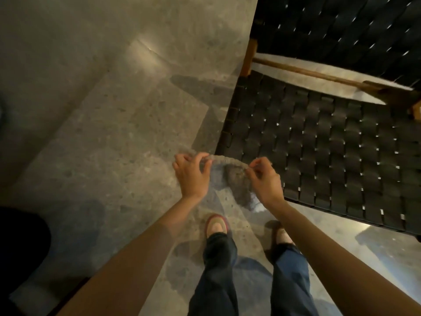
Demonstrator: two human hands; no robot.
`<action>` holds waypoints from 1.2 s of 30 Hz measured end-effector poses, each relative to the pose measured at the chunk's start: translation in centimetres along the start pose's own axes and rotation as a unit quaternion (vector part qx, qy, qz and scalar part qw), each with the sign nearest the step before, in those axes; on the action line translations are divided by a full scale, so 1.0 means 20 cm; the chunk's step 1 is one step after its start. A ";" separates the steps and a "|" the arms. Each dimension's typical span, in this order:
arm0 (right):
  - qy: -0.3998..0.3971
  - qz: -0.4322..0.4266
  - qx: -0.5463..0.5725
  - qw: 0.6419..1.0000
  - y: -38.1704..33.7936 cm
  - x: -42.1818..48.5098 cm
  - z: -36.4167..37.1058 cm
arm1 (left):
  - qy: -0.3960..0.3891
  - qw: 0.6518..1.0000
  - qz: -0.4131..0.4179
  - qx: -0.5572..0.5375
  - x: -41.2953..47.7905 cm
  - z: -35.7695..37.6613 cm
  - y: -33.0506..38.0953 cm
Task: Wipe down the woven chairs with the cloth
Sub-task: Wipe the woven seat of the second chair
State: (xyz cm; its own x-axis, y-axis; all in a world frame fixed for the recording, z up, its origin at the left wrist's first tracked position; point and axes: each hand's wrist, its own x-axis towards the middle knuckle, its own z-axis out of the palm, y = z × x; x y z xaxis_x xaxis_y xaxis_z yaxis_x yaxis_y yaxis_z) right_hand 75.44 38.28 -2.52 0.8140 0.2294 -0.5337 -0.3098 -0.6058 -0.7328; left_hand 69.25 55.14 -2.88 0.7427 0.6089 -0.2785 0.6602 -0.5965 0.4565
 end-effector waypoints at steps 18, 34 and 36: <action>0.124 -0.016 0.023 0.992 0.25 0.17 0.23 | -0.008 0.979 0.098 -0.178 0.04 0.49 -0.06; 0.101 -0.064 -0.045 0.992 0.30 0.19 0.08 | -0.071 0.978 0.189 0.045 0.12 0.43 -0.07; 0.094 -0.066 -0.064 0.991 0.33 0.20 0.04 | -0.086 0.965 0.219 0.116 0.15 0.44 -0.03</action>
State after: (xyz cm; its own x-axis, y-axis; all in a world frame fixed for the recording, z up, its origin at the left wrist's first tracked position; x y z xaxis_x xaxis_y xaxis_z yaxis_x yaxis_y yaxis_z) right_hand 76.28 35.88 -9.79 0.9244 0.1737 -0.3396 -0.1395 -0.6747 -0.7248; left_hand 72.06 52.85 -11.46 0.9508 0.1875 -0.2465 0.2704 -0.8906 0.3656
